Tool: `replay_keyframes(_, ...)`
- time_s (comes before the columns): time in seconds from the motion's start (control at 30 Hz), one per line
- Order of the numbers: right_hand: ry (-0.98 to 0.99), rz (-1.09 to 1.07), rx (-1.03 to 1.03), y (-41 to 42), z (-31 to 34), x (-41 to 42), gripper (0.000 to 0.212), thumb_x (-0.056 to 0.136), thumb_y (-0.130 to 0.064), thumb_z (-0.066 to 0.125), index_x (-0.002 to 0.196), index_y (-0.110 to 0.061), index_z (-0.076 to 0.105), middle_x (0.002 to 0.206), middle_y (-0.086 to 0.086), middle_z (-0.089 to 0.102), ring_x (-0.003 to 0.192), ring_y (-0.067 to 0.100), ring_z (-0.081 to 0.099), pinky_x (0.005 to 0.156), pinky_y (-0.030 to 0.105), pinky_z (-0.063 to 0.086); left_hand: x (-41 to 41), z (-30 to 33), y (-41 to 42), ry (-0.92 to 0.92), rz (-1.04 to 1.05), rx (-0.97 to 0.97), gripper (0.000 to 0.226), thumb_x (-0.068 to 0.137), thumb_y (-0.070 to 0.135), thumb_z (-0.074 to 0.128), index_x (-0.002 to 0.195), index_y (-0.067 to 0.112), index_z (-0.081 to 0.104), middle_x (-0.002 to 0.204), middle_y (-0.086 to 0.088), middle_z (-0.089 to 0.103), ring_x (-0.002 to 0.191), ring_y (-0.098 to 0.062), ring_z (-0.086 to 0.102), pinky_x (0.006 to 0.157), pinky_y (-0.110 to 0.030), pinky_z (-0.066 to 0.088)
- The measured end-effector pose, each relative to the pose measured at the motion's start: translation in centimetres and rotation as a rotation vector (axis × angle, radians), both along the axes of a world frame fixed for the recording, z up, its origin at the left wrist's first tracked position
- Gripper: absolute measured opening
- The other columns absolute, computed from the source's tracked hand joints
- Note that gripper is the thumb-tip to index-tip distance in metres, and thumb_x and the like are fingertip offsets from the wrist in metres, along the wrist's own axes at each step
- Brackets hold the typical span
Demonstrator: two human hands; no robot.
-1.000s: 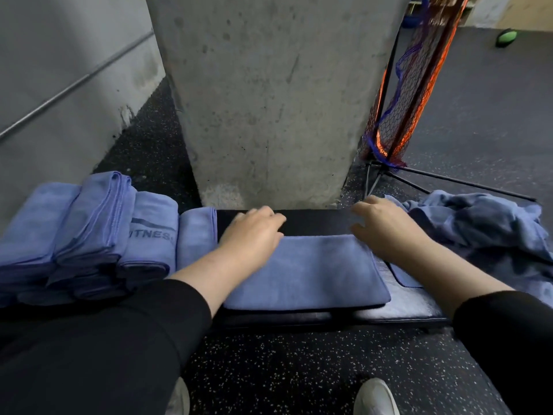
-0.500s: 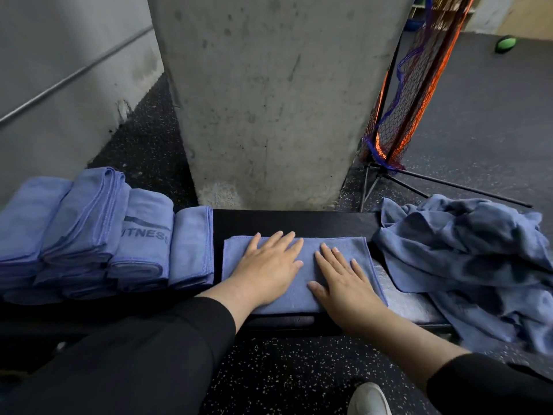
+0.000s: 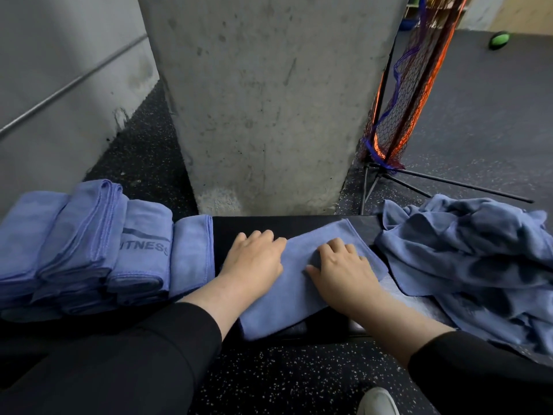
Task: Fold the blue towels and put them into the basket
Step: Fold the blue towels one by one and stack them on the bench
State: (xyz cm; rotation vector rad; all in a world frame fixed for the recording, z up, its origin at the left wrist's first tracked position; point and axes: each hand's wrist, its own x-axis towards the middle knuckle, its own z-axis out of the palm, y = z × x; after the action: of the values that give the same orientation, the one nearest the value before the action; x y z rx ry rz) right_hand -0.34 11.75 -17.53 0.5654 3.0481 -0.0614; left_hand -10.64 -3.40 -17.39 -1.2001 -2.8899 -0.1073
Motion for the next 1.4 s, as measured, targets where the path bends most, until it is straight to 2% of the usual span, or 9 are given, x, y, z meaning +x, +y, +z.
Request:
replay_keyframes(0.17,0.065,0.055,-0.094,0.9,-1.8,-3.2,0.047,0.096,-0.045,0.036,0.130,-0.016,0.051,0.138,0.002,0.047,0.132,0.027,0.041,0.110,0.046,0.030,-0.3,-0.3,-1.3,0.046,-0.122,0.047,0.027,0.094,0.032,0.057,0.119,0.023,0.061,0.130,0.001,0.050,0.116,-0.024,0.050,0.094,-0.039,0.037)
replay_keyframes(0.27,0.148,0.155,-0.142,1.6,-2.9,-4.1,0.067,0.085,-0.044,0.020,0.139,-0.019,0.051,0.150,-0.002,0.044,0.145,0.021,0.032,0.120,0.049,0.019,-0.4,0.1,-1.9,0.028,-0.189,0.028,0.022,0.097,0.033,0.053,0.113,0.023,0.065,0.125,0.002,0.051,0.115,-0.023,0.050,0.094,-0.039,0.038)
replay_keyframes(0.5,0.054,0.439,-0.182,3.8,-2.4,-6.4,0.077,0.087,-0.070,0.017,0.148,-0.029,0.042,0.159,-0.013,0.032,0.152,0.008,0.017,0.124,0.043,0.008,0.4,0.8,-2.3,-0.023,-0.196,-0.068,0.025,0.102,0.037,0.047,0.116,0.023,0.062,0.119,0.001,0.052,0.111,-0.024,0.049,0.090,-0.039,0.039)
replay_keyframes(0.73,0.308,0.097,-0.112,-0.5,-2.0,-2.7,0.035,0.095,-0.040,0.055,0.126,-0.025,0.058,0.152,0.000,0.042,0.143,0.020,0.034,0.114,0.056,0.023,1.0,0.8,-2.7,-0.093,-0.095,-0.037,0.020,0.102,0.034,0.049,0.110,0.018,0.057,0.117,-0.003,0.047,0.106,-0.027,0.048,0.081,-0.041,0.046)
replay_keyframes(0.87,0.091,-0.154,-0.272,-2.4,-2.2,0.7,0.057,0.097,-0.053,0.046,0.147,-0.030,0.033,0.165,0.000,0.010,0.152,0.024,0.009,0.118,0.056,0.018,1.2,0.9,-2.3,-0.139,-0.044,-0.039,0.009,0.101,0.022,0.048,0.101,0.014,0.054,0.109,-0.005,0.045,0.093,-0.027,0.047,0.067,-0.040,0.040)
replay_keyframes(1.03,0.012,0.045,-0.216,-0.3,-2.9,0.2,0.063,0.102,-0.054,0.035,0.157,-0.027,0.020,0.168,0.000,0.005,0.154,0.030,0.006,0.122,0.054,0.009,1.3,0.6,-2.8,-0.172,-0.030,-0.049,0.010,0.097,0.018,0.050,0.101,0.011,0.056,0.108,-0.006,0.047,0.089,-0.028,0.047,0.075,-0.044,0.049)
replay_keyframes(1.2,-0.089,0.184,-0.147,3.4,-2.1,-1.7,0.063,0.101,-0.059,0.035,0.157,-0.036,0.018,0.168,-0.010,0.001,0.155,0.021,0.003,0.120,0.059,0.002,2.3,1.5,-4.2,-0.163,-0.105,-0.055,0.029,0.096,0.036,0.056,0.118,0.018,0.061,0.117,-0.002,0.049,0.105,-0.027,0.051,0.089,-0.044,0.047)
replay_keyframes(1.3,0.052,0.185,-0.113,2.9,-1.8,-1.0,0.051,0.098,-0.054,0.048,0.146,-0.037,0.041,0.164,-0.006,0.022,0.152,0.018,0.017,0.119,0.062,0.009,2.8,1.6,-5.1,-0.077,-0.208,-0.068,0.030,0.096,0.046,0.057,0.115,0.022,0.059,0.115,0.003,0.048,0.106,-0.022,0.048,0.091,-0.039,0.043)
replay_keyframes(1.4,0.308,0.483,-0.164,2.5,-1.6,1.7,0.026,0.097,-0.046,0.051,0.115,-0.035,0.065,0.127,-0.008,0.057,0.118,0.016,0.056,0.102,0.044,0.038,3.1,1.1,-6.2,-0.088,-0.267,-0.091,0.036,0.097,0.053,0.052,0.119,0.026,0.059,0.117,0.006,0.048,0.108,-0.020,0.049,0.094,-0.038,0.041)
